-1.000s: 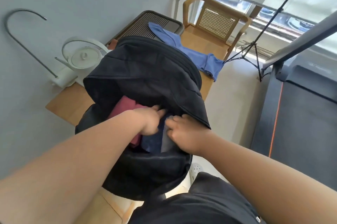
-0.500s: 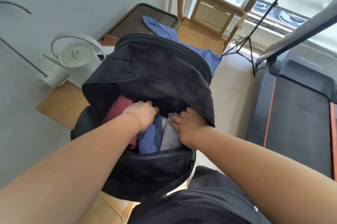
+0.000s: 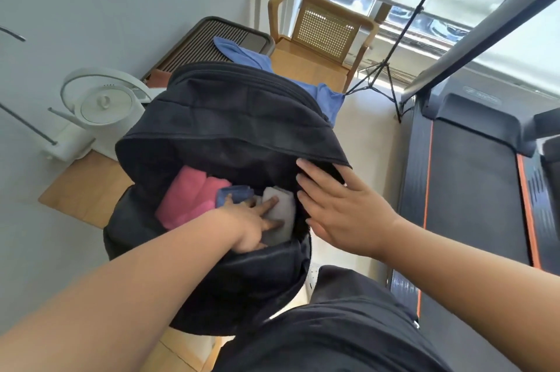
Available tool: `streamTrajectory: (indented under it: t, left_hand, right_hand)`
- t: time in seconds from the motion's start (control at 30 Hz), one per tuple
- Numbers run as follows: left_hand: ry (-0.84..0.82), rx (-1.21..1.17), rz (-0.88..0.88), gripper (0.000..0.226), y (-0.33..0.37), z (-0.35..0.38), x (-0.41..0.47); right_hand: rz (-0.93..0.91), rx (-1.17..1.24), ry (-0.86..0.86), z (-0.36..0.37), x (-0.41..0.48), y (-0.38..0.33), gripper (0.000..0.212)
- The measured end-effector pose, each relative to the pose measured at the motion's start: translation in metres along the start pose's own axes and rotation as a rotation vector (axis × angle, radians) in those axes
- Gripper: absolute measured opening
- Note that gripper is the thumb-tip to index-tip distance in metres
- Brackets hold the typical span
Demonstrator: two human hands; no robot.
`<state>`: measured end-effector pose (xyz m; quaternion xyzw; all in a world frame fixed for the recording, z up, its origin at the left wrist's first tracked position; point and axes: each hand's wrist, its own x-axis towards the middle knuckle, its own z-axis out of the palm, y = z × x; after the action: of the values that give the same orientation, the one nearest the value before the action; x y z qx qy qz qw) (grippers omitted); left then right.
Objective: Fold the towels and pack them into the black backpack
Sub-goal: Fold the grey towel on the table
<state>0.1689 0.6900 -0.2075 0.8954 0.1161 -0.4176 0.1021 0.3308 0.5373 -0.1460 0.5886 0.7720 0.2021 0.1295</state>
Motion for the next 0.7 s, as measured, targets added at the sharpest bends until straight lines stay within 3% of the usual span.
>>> streamTrajectory:
  t: [0.13, 0.3, 0.4, 0.53, 0.7]
  left_hand:
    - [-0.03, 0.039, -0.085, 0.071, 0.005, 0.006, 0.013]
    - [-0.007, -0.045, -0.082, 0.065, -0.002, 0.003, 0.005]
    - [0.168, -0.3, -0.053, 0.049, -0.005, -0.008, -0.016]
    - [0.422, -0.685, -0.203, 0.042, -0.006, -0.021, -0.048]
    - [0.586, -0.67, -0.266, 0.036, 0.002, -0.027, -0.072]
  right_hand:
    - [0.073, -0.017, -0.132, 0.014, -0.009, 0.019, 0.059]
    - [0.021, 0.049, -0.126, 0.033, 0.006, 0.038, 0.054]
    - [0.005, 0.043, -0.128, 0.04, 0.026, 0.052, 0.051]
    - [0.082, 0.05, -0.133, 0.051, 0.056, 0.07, 0.049]
    - [0.03, 0.12, -0.041, 0.059, 0.074, 0.073, 0.049]
